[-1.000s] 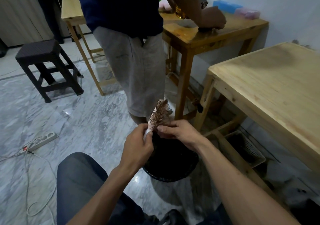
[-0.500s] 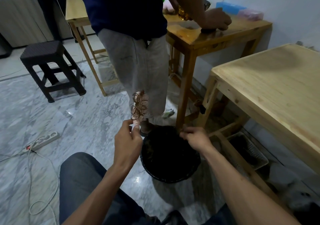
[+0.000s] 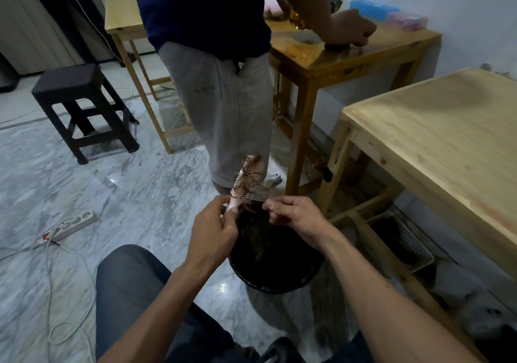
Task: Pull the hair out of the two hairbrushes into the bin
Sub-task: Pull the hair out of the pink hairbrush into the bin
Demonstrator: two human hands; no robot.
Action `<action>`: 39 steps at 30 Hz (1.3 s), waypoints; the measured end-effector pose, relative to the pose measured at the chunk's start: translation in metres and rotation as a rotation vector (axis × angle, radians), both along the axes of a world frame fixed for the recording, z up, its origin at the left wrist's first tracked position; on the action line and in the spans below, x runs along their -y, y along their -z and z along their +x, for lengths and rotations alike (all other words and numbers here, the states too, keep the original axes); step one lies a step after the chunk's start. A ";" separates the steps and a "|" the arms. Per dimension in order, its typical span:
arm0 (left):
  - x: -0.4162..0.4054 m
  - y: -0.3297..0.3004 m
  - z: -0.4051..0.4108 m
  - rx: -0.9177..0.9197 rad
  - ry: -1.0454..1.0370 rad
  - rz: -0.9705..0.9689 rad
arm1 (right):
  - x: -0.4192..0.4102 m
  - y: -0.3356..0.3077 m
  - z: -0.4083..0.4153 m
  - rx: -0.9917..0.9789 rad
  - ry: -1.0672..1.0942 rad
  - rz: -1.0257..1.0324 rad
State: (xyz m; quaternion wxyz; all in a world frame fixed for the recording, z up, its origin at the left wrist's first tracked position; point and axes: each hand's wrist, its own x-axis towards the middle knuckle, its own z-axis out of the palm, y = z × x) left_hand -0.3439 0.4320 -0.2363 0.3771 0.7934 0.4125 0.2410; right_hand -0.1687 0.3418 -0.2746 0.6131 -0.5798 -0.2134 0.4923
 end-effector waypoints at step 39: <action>0.000 -0.006 0.002 0.009 -0.091 0.034 | -0.002 0.006 0.027 0.078 0.485 -0.298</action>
